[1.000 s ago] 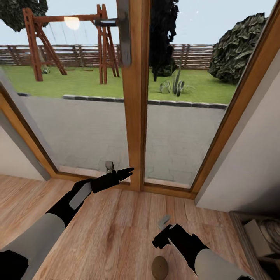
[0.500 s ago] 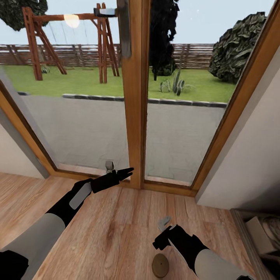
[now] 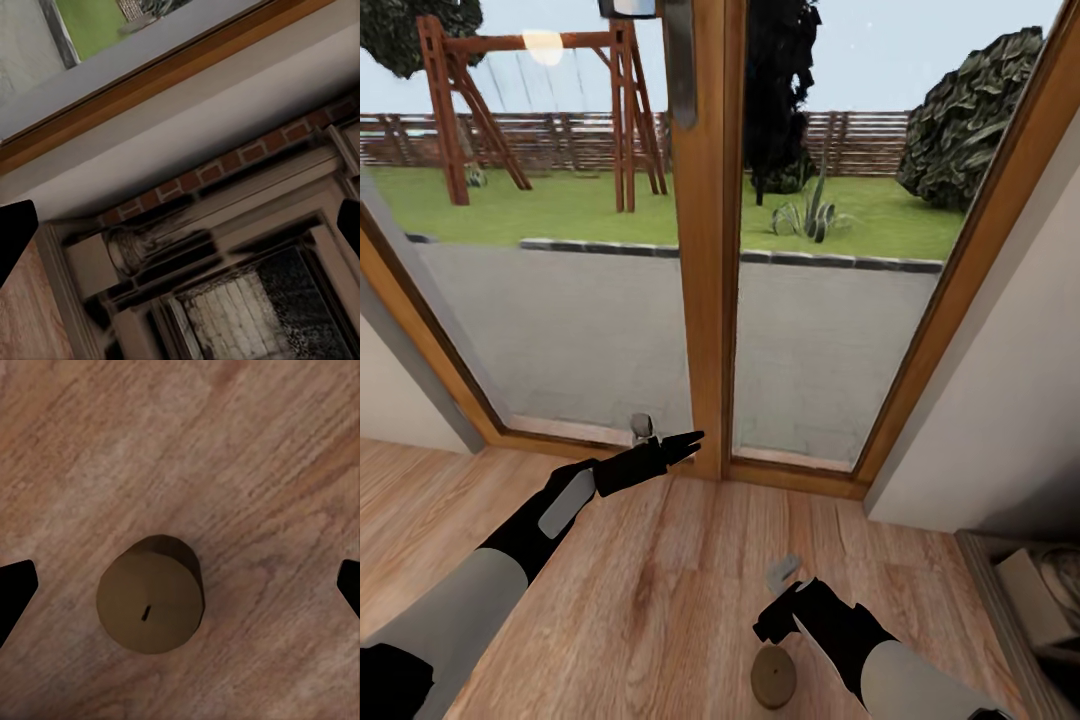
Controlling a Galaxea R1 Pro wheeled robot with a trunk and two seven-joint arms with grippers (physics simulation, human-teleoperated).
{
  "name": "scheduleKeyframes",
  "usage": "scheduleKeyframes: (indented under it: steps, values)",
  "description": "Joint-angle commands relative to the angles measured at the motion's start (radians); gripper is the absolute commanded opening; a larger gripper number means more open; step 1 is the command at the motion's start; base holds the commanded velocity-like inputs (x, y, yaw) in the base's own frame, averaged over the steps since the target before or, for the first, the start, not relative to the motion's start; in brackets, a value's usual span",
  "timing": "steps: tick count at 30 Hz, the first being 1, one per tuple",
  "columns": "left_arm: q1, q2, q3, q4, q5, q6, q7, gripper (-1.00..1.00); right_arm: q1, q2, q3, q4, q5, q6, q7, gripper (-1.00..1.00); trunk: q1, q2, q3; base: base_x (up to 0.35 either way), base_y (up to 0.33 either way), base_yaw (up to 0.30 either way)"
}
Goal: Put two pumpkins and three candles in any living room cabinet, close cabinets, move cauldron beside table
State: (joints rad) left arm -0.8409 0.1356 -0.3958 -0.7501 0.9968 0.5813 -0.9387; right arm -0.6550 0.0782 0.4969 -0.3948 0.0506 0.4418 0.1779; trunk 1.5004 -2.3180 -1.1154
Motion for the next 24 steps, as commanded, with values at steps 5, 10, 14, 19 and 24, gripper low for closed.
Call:
scheduleKeyframes:
  steps: [5,10,14,19,24]
  values:
    - [0.000,0.000,0.000,0.000,0.000,0.000,0.000,1.00,0.000,0.000,0.000,0.000,0.000,0.000,0.000,1.00,0.019,-0.035,-0.016,0.000,0.000,0.000]
    - [0.000,0.001,0.000,0.000,0.000,0.000,0.000,1.00,0.000,0.000,0.000,0.001,0.000,0.000,0.001,1.00,0.038,-0.070,-0.031,0.000,0.000,0.000]
    - [0.000,0.002,0.000,0.000,0.000,0.000,0.000,1.00,0.000,0.000,0.000,0.001,0.000,0.000,0.001,1.00,0.038,-0.070,-0.031,0.000,0.000,0.000]
    - [0.000,0.001,0.000,0.000,0.001,-0.001,0.000,1.00,0.000,-0.001,0.000,0.001,0.000,0.000,0.002,1.00,0.038,-0.070,-0.031,-0.028,0.000,0.000]
    - [0.000,0.001,0.000,-0.001,0.002,-0.001,0.000,1.00,0.000,-0.001,0.000,0.001,0.000,0.000,0.002,1.00,0.038,-0.070,-0.031,-0.254,0.000,0.000]
